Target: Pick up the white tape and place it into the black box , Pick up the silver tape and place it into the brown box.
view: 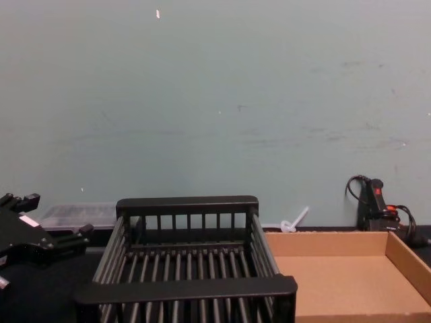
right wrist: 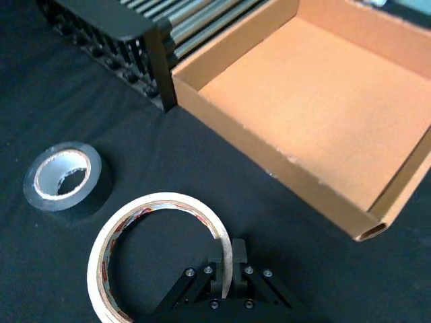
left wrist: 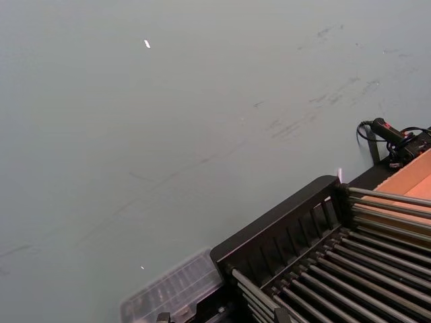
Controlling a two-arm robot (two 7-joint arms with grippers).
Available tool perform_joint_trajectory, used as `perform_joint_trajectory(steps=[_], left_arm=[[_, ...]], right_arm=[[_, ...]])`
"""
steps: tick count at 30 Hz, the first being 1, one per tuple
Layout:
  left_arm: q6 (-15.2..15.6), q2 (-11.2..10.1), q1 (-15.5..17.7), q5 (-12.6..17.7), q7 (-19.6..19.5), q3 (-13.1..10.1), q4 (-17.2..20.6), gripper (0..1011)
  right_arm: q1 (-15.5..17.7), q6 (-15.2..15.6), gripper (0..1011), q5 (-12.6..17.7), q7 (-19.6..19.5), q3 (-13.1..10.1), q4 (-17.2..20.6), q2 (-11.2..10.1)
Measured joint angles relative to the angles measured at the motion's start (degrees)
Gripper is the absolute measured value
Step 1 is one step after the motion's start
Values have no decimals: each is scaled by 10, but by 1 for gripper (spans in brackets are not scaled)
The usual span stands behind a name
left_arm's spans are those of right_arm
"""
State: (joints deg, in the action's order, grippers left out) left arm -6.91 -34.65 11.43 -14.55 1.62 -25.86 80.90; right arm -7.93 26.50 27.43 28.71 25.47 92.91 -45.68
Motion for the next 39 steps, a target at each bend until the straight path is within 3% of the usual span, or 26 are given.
perform_joint_trajectory(steps=[7,16,26,39], left_arm=[[0,0,0,0,0,0,0,1001],[0,0,0,0,0,0,0,1001],[0,0,0,0,0,0,0,1001],[0,0,0,0,0,0,0,1001]], right_arm=[[5,-7,94,12,-9,-22,19,-1],[-31,-19,94,22,-20,-35,22,21],[-97,-25,93,-1,-22,-14,-3,56],[-178,-21,93,-42,-11,31,-64,116]])
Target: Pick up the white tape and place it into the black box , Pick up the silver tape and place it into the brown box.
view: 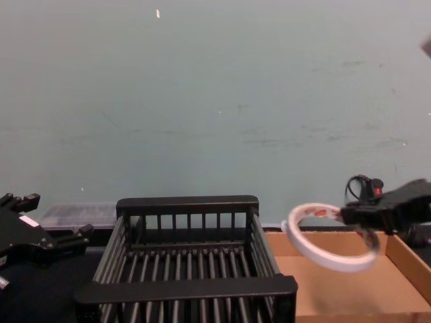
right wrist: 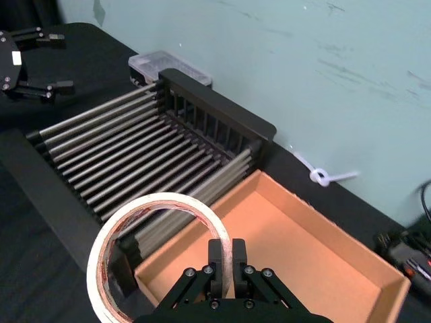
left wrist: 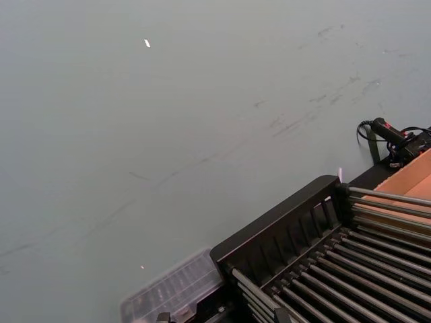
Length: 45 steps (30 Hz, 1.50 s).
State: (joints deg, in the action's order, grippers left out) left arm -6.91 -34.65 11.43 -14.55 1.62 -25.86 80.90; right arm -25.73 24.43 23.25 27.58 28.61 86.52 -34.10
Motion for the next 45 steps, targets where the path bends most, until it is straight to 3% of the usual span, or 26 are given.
perform_joint_trajectory(steps=[10,33,45], left_arm=[[0,0,0,0,0,0,0,1001],[0,0,0,0,0,0,0,1002],[0,0,0,0,0,0,0,1002]], right_arm=[[-38,1,93,-22,8,24,-37,38],[-141,-23,93,-90,38,81,-180,142],[-155,-35,93,-106,51,90,-205,168]])
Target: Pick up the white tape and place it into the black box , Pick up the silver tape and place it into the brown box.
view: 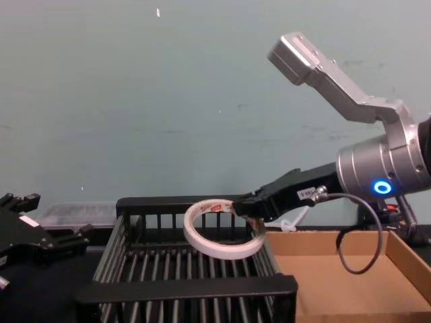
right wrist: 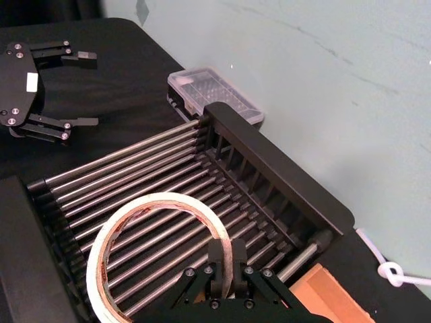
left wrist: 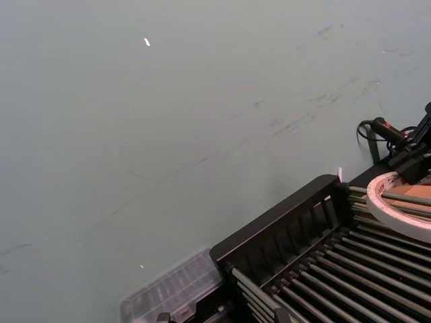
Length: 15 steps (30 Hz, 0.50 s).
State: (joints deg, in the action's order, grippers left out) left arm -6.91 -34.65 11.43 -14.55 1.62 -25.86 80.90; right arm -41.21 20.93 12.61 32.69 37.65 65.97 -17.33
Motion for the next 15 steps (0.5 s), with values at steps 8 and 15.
perform_joint_trajectory(steps=[8,15], left_arm=[[0,0,0,0,0,0,0,1001],[0,0,0,0,0,0,0,1001]], right_arm=[[0,-2,93,-1,0,-1,0,1],[0,0,123,-1,0,-1,0,0]])
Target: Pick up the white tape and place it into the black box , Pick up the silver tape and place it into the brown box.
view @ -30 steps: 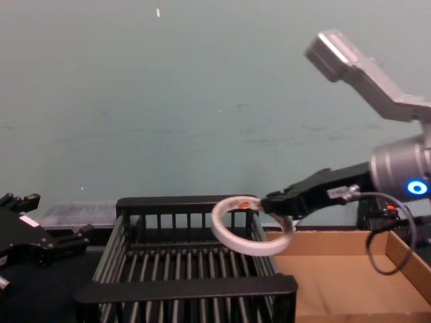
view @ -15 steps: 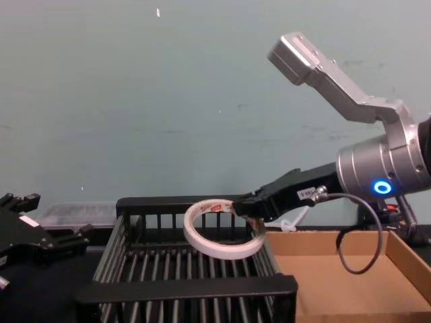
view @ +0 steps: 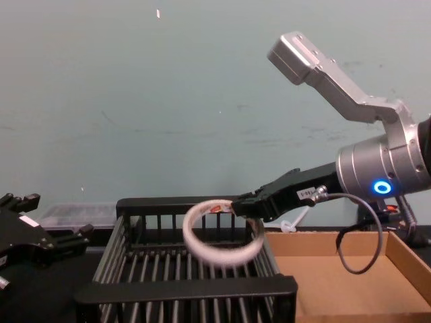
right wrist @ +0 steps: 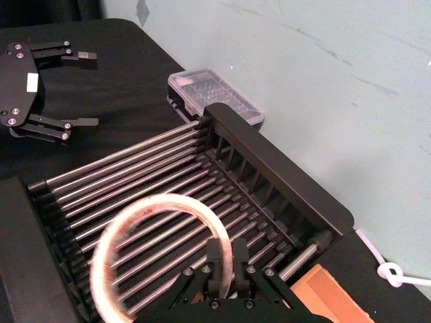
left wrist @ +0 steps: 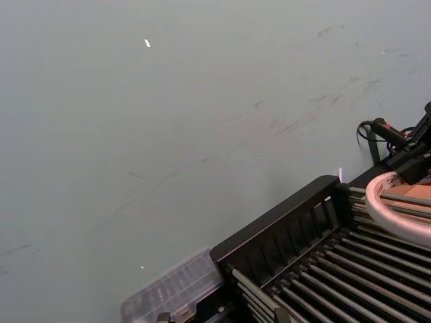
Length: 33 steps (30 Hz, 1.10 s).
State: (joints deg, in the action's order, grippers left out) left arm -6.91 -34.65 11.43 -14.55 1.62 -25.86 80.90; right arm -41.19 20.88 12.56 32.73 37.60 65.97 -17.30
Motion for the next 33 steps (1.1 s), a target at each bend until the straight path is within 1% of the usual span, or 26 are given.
perform_joint_trajectory(steps=[2,3,6,8,9,14,16,17,18,19,21,22,23,27,28,30,33], left_arm=[[0,0,0,0,0,0,0,1001],[0,0,0,0,0,0,0,1001],[0,0,0,0,0,0,0,1001],[0,0,0,0,0,0,0,1001],[0,0,0,0,0,0,0,1001],[0,0,0,0,0,0,0,1001],[0,0,0,0,0,0,0,1001],[0,0,0,0,0,0,0,1001],[0,0,0,0,0,0,0,1002],[0,0,0,0,0,0,0,1001],[0,0,0,0,0,0,0,1001],[0,0,0,0,0,0,0,1001],[0,0,0,0,0,0,0,1001],[0,0,0,0,0,0,0,1001],[0,0,0,0,0,0,0,1001],[0,0,0,0,0,0,0,1001],[0,0,0,0,0,0,0,1001]], right_arm=[[0,0,156,0,0,0,0,0],[0,0,207,0,0,0,0,0],[0,1,256,0,0,0,0,0],[0,1,362,0,0,0,1,0],[0,1,382,1,0,0,1,0],[0,1,543,1,0,0,1,-1],[0,1,583,1,-1,0,1,-1],[0,1,645,1,-1,0,1,-1],[0,1,645,1,-1,0,1,-1],[0,2,703,1,-1,0,1,-1],[0,2,743,1,-1,0,1,-1],[0,2,796,1,-1,0,1,-1],[0,2,817,1,-1,0,1,-1],[6,7,920,1,-8,-8,11,-3],[8,9,964,1,-10,-10,14,-3],[13,13,998,1,-16,-17,25,-6],[23,20,1002,2,-22,-26,44,-13]])
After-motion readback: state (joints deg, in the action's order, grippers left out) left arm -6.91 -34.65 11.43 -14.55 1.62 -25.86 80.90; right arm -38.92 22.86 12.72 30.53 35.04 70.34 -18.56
